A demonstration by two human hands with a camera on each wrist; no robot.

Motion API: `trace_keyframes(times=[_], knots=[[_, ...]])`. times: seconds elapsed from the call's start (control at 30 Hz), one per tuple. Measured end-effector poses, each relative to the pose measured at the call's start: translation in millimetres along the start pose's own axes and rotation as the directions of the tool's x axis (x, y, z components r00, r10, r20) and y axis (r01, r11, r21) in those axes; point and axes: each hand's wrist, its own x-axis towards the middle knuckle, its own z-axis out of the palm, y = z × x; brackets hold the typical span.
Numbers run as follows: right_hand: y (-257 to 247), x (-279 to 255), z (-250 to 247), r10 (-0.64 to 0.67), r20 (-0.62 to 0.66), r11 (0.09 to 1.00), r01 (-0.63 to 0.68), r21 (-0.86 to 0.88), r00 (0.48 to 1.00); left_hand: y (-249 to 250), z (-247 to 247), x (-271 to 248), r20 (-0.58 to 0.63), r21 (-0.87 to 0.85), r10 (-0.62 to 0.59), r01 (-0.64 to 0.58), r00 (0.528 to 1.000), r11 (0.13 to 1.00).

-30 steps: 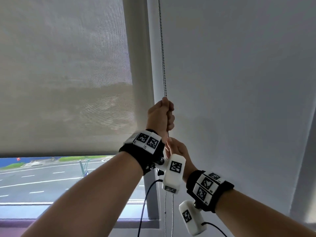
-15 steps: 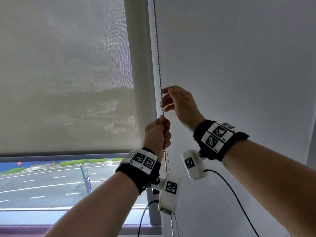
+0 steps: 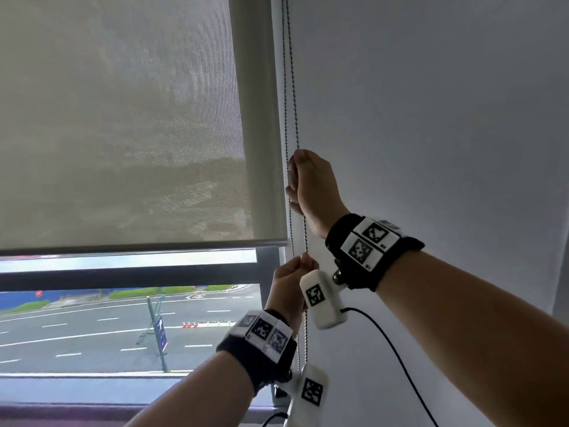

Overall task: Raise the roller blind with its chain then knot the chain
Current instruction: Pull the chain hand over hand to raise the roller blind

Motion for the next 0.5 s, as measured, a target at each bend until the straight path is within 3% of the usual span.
trace_keyframes(times=[0.1,0.2,0.3,0.4,0.5], knots=[[3,-7,-1,-0.008,-0.009,0.999,0.008,0.031,1.000,1,-5,-3,0.074,0.009,0.014,-0.015,0.997,1.000],[14,-14,-5,-0.015,0.005,1.000,0.015,0.027,1.000,10,-11,-1,0.130,-0.101,0.052,-0.039,0.990,0.994],[36,-20,-12,-0.047,-0.025,0.998,0.046,-0.048,0.999,28,-12,11,0.087,-0.176,0.066,-0.050,0.994,0.983],[54,-27,-19,-0.081,-0.052,0.990,0.074,-0.122,0.995,48,-8,20,0.059,-0.119,0.102,-0.094,0.993,0.988],[60,-41,-24,-0.017,-0.035,0.999,0.015,-0.046,0.999,70,2,22,0.064,-0.048,0.127,-0.124,0.990,0.991]])
